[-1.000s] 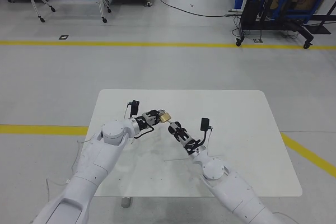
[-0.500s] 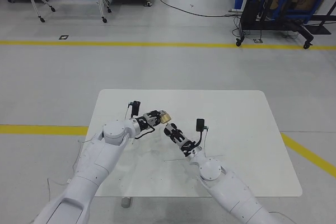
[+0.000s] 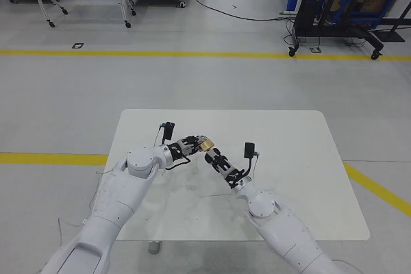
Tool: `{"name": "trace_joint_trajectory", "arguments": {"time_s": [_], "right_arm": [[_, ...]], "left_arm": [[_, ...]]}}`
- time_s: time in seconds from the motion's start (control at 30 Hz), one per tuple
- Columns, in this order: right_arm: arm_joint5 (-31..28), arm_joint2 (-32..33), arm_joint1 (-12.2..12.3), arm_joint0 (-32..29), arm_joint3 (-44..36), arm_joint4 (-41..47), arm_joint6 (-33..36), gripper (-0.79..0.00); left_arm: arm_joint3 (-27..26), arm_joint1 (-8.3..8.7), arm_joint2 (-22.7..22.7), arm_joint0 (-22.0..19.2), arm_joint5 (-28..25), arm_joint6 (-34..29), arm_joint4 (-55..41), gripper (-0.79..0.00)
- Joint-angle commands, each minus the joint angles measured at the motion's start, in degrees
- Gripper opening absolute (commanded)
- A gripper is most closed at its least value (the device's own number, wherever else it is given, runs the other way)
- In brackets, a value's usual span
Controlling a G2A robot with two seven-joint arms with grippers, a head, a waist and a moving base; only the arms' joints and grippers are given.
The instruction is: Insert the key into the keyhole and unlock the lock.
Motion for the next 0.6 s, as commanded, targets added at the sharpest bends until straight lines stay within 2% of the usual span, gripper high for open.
{"name": "trace_joint_trajectory", "arguments": {"time_s": [0.0, 0.33, 0.57], "right_arm": [[-0.6, 0.4, 0.1, -0.2, 0.0, 0.0, 0.7, 0.0], [-1.9, 1.5, 0.2, -1.1, -0.3, 0.0, 1.5, 0.0], [-1.9, 1.5, 0.2, -1.1, -0.3, 0.0, 1.5, 0.0]], "left_arm": [[0.1, -0.02, -0.1, 0.0, 0.1, 0.1, -0.2, -0.785], [0.3, -0.25, -0.7, 0.2, 0.5, 0.1, -2.3, -0.785], [-1.0, -0.26, -1.3, 0.9, -3.2, 0.9, -2.3, -0.785]]}}
